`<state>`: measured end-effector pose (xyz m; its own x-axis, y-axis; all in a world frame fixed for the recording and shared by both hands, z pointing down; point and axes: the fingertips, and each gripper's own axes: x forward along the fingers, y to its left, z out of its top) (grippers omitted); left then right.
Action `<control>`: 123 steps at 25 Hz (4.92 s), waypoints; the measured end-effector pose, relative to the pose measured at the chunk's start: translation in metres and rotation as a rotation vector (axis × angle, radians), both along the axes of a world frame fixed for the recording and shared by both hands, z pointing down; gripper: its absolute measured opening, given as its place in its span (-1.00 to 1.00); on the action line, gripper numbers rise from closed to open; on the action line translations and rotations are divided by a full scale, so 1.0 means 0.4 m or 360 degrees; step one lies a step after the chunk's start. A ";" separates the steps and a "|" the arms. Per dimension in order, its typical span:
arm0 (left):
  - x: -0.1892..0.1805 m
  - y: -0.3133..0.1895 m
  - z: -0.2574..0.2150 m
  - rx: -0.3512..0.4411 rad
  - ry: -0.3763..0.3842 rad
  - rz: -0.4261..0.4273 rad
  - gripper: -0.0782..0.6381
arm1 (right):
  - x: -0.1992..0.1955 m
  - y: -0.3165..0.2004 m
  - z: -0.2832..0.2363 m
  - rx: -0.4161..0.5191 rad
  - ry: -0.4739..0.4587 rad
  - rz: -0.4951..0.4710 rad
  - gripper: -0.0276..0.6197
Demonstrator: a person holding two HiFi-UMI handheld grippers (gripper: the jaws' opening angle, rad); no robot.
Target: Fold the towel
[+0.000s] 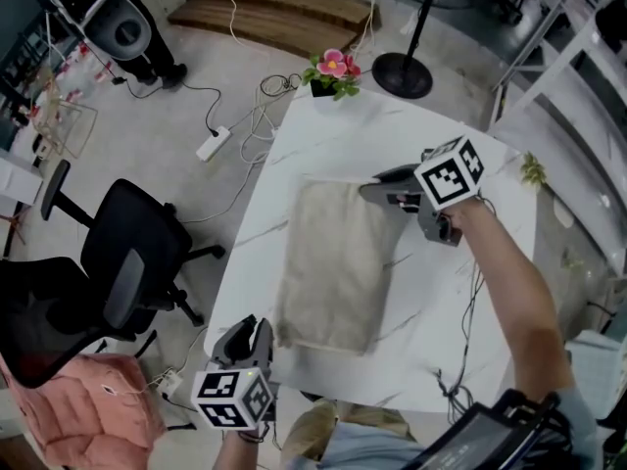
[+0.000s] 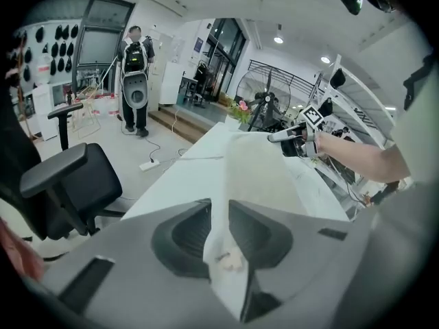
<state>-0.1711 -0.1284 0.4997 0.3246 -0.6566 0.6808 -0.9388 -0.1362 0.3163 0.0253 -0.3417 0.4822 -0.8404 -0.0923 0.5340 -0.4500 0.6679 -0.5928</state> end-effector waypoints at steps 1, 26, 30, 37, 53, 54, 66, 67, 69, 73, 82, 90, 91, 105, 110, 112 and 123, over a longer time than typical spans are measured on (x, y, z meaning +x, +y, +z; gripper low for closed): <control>-0.006 0.007 -0.008 0.0017 0.0001 0.0002 -0.55 | -0.013 0.014 -0.033 0.0083 -0.0008 -0.0039 -0.72; -0.062 0.293 -0.034 0.0117 -0.0002 0.0147 -0.55 | -0.171 0.616 -0.064 0.1592 0.0438 -0.0932 -0.70; -0.042 0.307 -0.011 0.0095 -0.0001 0.0200 -0.55 | -0.166 0.660 0.037 0.1677 0.0571 -0.1017 -0.67; -0.011 0.302 0.012 0.0073 -0.0003 0.0274 -0.55 | -0.152 0.707 0.090 0.1603 0.0566 -0.1050 -0.34; 0.010 0.307 0.000 0.0105 0.0027 0.0317 -0.55 | -0.140 0.689 0.074 0.1214 0.0613 -0.0771 -0.69; 0.007 0.308 0.000 0.0106 0.0032 0.0308 -0.55 | -0.144 0.689 0.059 0.1175 0.0574 -0.0752 -0.62; -0.064 0.325 -0.022 0.0137 0.0078 0.0121 -0.55 | -0.339 0.563 0.011 0.1084 0.0531 -0.0713 -0.37; -0.073 0.328 -0.018 0.0132 0.0078 0.0105 -0.55 | -0.346 0.563 0.033 0.1081 0.0562 -0.0737 -0.37; -0.091 0.335 -0.010 0.0123 0.0077 0.0074 -0.55 | -0.352 0.555 0.060 0.1093 0.0616 -0.0733 -0.37; -0.124 0.349 0.003 0.0107 0.0074 0.0027 -0.55 | -0.347 0.517 0.061 0.1121 0.0648 -0.0617 -0.58; -0.119 0.353 -0.001 0.0119 0.0080 0.0029 -0.56 | -0.348 0.538 -0.009 0.1141 0.0512 -0.0590 -0.73; -0.086 0.347 -0.012 0.0133 0.0088 0.0077 -0.56 | -0.392 0.631 -0.040 0.1399 0.0502 -0.0781 -0.72; -0.082 0.344 -0.011 0.0134 0.0089 0.0081 -0.56 | -0.393 0.637 -0.013 0.1413 0.0539 -0.0820 -0.71; -0.006 0.147 -0.104 0.0336 0.0080 0.0260 -0.57 | -0.251 0.642 -0.173 0.1221 0.0146 -0.0503 -0.47; 0.071 0.100 -0.069 0.0308 0.0032 0.0433 -0.57 | -0.207 0.666 -0.096 0.1058 0.0265 -0.0359 -0.70; 0.097 0.109 -0.035 0.0257 0.0004 0.0501 -0.57 | -0.207 0.700 -0.022 0.1060 0.0383 -0.0467 -0.70; 0.140 0.134 0.080 0.0124 -0.0035 0.0599 -0.58 | -0.145 0.711 0.120 0.1009 0.0665 -0.0520 -0.80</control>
<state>-0.1149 -0.0746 0.5316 0.5389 -0.5443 0.6430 -0.8249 -0.4957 0.2717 -0.0327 -0.0571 0.5301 -0.6209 -0.2668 0.7371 -0.2750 0.9547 0.1139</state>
